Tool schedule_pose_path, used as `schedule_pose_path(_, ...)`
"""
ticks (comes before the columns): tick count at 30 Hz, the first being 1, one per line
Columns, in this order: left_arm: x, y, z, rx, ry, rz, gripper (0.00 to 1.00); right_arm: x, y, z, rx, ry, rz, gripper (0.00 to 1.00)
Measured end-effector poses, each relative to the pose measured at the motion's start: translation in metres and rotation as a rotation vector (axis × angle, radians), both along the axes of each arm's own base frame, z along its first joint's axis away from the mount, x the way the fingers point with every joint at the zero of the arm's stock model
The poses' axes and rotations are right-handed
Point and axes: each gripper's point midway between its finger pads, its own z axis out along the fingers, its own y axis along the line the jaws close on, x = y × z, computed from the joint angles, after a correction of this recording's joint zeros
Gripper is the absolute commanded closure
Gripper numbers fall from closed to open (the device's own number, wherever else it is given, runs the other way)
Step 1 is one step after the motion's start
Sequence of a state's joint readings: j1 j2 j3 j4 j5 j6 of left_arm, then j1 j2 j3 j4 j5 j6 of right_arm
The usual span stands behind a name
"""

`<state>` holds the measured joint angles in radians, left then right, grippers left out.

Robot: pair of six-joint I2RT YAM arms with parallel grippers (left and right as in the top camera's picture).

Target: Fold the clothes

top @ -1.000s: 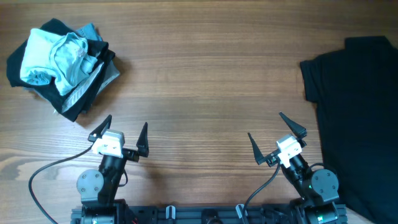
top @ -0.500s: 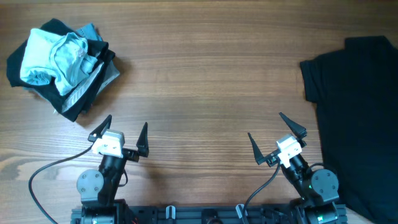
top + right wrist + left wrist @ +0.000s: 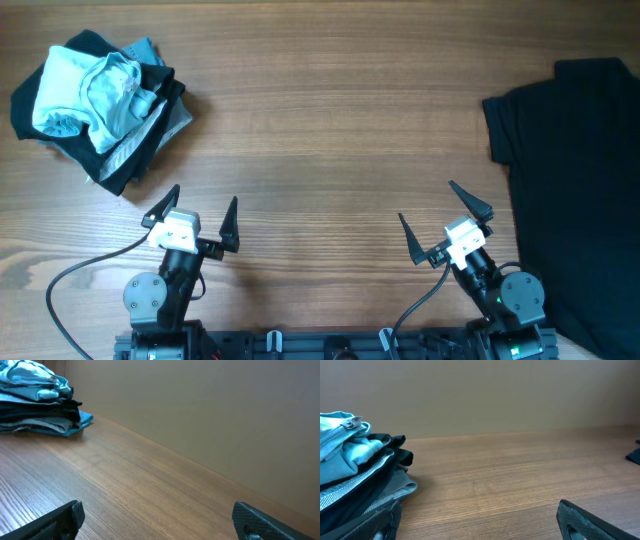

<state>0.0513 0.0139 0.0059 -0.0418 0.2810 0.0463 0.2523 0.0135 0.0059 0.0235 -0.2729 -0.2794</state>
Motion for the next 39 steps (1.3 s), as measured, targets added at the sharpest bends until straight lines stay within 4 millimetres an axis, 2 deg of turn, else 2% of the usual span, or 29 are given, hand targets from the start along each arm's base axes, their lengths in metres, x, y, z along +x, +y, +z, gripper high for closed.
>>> schedule_pose_path(23,0.000,0.000,0.001,0.000,-0.004,0.000,0.00,0.000,0.000,0.000,0.001,0.000,0.003,0.00)
schedule_pose_path(28,0.000,0.000,0.002,-0.031,-0.001,0.002,0.00,-0.002,0.003,0.001,0.073,0.051,0.020,0.00)
schedule_pose_path(33,-0.005,0.000,0.014,-0.086,0.059,0.010,0.00,-0.008,0.002,0.023,0.162,0.101,0.025,0.00)
schedule_pose_path(39,-0.012,0.001,0.027,-0.114,0.296,0.026,0.00,-0.014,0.000,0.057,0.194,0.235,0.013,0.00)
